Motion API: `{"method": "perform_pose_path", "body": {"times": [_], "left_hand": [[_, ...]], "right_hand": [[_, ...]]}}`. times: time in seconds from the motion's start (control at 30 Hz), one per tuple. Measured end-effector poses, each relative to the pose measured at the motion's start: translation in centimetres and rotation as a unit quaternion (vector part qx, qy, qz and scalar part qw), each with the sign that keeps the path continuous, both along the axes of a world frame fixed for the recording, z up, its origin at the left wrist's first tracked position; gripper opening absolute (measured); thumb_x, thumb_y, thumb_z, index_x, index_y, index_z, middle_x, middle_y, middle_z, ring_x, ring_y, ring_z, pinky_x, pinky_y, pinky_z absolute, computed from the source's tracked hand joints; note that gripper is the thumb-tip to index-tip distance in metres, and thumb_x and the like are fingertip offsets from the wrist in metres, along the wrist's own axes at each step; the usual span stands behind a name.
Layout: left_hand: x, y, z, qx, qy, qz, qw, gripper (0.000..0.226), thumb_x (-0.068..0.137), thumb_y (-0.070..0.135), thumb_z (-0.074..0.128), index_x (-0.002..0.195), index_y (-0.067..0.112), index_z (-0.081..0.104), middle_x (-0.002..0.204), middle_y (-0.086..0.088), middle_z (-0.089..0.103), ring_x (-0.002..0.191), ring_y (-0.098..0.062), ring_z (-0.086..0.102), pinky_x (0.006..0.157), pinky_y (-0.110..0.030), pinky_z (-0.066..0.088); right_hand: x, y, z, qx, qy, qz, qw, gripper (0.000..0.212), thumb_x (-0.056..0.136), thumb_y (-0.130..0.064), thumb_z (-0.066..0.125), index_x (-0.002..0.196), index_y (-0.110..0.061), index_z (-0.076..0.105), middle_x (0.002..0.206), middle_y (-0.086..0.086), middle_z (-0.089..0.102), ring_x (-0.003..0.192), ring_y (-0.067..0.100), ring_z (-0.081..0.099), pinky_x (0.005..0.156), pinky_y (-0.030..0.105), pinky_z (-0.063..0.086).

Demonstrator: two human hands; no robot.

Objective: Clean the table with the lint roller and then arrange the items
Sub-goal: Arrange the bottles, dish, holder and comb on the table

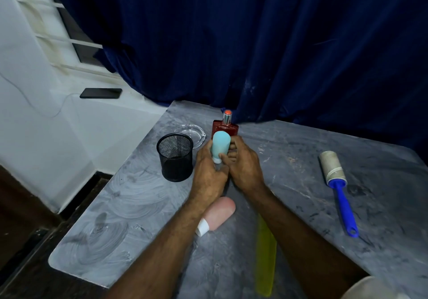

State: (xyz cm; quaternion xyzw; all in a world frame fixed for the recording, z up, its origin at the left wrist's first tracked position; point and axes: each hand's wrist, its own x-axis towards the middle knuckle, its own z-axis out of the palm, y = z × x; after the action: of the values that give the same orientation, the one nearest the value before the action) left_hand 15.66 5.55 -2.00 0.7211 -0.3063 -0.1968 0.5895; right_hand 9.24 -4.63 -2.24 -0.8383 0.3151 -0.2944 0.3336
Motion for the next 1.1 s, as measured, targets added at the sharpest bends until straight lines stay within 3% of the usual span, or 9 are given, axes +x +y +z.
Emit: {"method": "perform_pose_path", "body": {"times": [0.53,0.77,0.83,0.9,0.93,1.03,1.1], "left_hand": [[-0.6,0.9,0.3,0.002,-0.005,-0.001,1.000,0.068,0.096,0.003,0.068,0.158,0.013,0.044,0.147,-0.013,0.060,0.136,-0.026,0.060,0.115,-0.049,0.051],[-1.1,3.4,0.3,0.051,-0.009,-0.019,0.998,0.079,0.096,0.007,0.068,0.166,0.013,0.032,0.169,-0.008,0.042,0.155,-0.021,0.041,0.129,-0.046,0.035],[-1.1,5.0,0.2,0.069,-0.003,-0.037,0.997,0.075,0.097,0.009,0.069,0.164,0.014,0.036,0.165,-0.005,0.047,0.149,-0.015,0.048,0.125,-0.032,0.039],[-0.8,6.8,0.3,0.098,-0.048,-0.071,0.992,0.065,0.096,0.010,0.072,0.157,0.015,0.049,0.152,0.001,0.062,0.133,-0.007,0.060,0.109,-0.008,0.044],[-0.5,7.6,0.4,0.123,-0.083,-0.086,0.985,0.060,0.096,0.012,0.074,0.153,0.016,0.055,0.145,0.004,0.067,0.127,-0.005,0.064,0.104,-0.005,0.046],[0.0,9.2,1.0,0.210,-0.154,-0.105,0.960,0.047,0.091,0.020,0.081,0.137,0.017,0.070,0.125,0.008,0.075,0.109,-0.005,0.071,0.104,-0.025,0.057],[-0.2,9.8,1.4,0.253,-0.174,-0.111,0.945,0.045,0.087,0.032,0.085,0.129,0.021,0.073,0.115,0.009,0.077,0.100,-0.006,0.072,0.098,-0.031,0.060]], "right_hand": [[-0.9,0.1,0.3,0.026,-0.017,0.015,0.999,0.053,0.087,-0.015,0.078,0.135,-0.017,0.056,0.120,0.002,0.072,0.098,0.011,0.072,0.088,0.036,0.062],[-4.5,-0.3,1.4,0.035,-0.022,-0.062,0.997,0.055,0.086,-0.010,0.070,0.138,-0.016,0.053,0.121,0.003,0.067,0.102,0.013,0.068,0.091,0.028,0.059],[-6.2,0.3,2.0,0.047,-0.039,-0.076,0.995,0.050,0.086,-0.011,0.070,0.134,-0.018,0.055,0.116,-0.001,0.069,0.097,0.008,0.069,0.088,0.021,0.058],[-8.1,1.5,2.4,0.060,-0.054,-0.084,0.993,0.044,0.085,-0.013,0.070,0.127,-0.021,0.059,0.107,-0.005,0.072,0.091,0.002,0.070,0.083,0.016,0.057],[-9.1,2.3,2.4,0.068,-0.056,-0.086,0.992,0.041,0.084,-0.014,0.069,0.123,-0.024,0.060,0.103,-0.008,0.073,0.088,0.000,0.071,0.080,0.012,0.056],[-11.3,5.6,2.0,0.068,-0.039,-0.093,0.993,0.033,0.080,-0.019,0.063,0.112,-0.028,0.064,0.089,-0.015,0.074,0.080,-0.006,0.070,0.072,0.006,0.051],[-12.2,7.9,1.4,0.072,-0.013,-0.088,0.993,0.029,0.081,-0.018,0.064,0.107,-0.029,0.065,0.084,-0.015,0.074,0.077,-0.006,0.070,0.072,0.011,0.054]]}}
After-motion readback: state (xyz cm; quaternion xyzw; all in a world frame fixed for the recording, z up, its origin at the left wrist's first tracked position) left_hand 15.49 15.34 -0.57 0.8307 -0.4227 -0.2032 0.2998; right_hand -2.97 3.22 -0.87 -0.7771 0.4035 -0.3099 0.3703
